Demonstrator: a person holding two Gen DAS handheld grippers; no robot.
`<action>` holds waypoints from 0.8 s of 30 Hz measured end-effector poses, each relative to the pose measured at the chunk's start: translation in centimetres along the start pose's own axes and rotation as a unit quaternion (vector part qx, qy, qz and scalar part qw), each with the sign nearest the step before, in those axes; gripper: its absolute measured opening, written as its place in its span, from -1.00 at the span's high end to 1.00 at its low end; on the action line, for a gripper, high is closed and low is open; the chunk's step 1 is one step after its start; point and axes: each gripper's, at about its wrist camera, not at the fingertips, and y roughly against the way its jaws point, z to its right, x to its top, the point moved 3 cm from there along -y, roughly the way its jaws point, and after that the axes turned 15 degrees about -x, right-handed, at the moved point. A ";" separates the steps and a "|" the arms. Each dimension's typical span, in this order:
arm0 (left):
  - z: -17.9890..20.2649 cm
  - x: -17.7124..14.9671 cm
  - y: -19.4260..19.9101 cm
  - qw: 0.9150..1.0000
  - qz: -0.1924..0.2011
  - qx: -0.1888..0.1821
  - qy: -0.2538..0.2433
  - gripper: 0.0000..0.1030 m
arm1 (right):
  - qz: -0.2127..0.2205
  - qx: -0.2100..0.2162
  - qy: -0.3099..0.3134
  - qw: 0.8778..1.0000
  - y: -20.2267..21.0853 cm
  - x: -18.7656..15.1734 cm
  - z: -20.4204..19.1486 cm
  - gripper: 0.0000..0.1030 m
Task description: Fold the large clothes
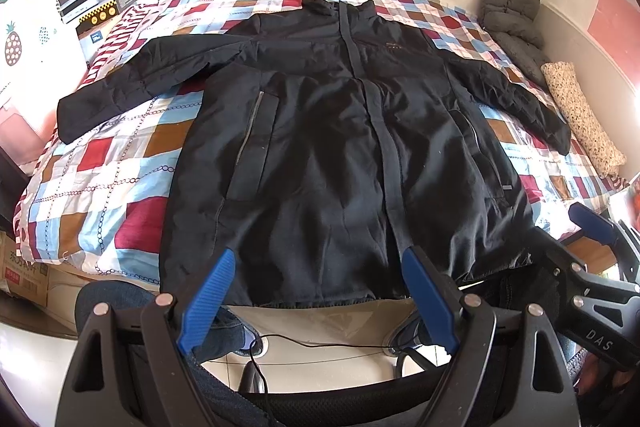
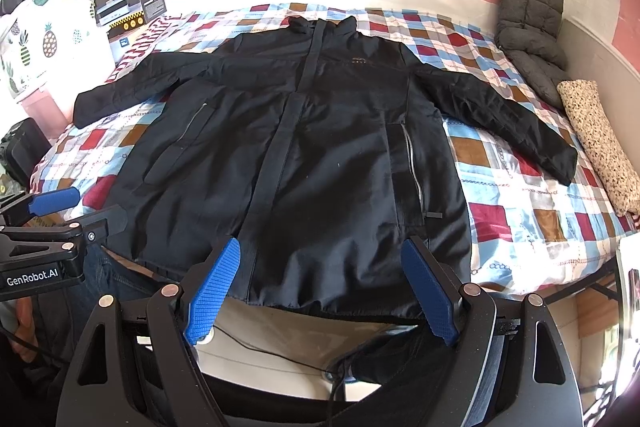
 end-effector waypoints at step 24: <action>-9.1 6.5 0.0 0.997 0.047 0.009 0.059 -0.69 | 0.071 0.098 0.064 0.991 -2.6 10.2 -7.2 -0.61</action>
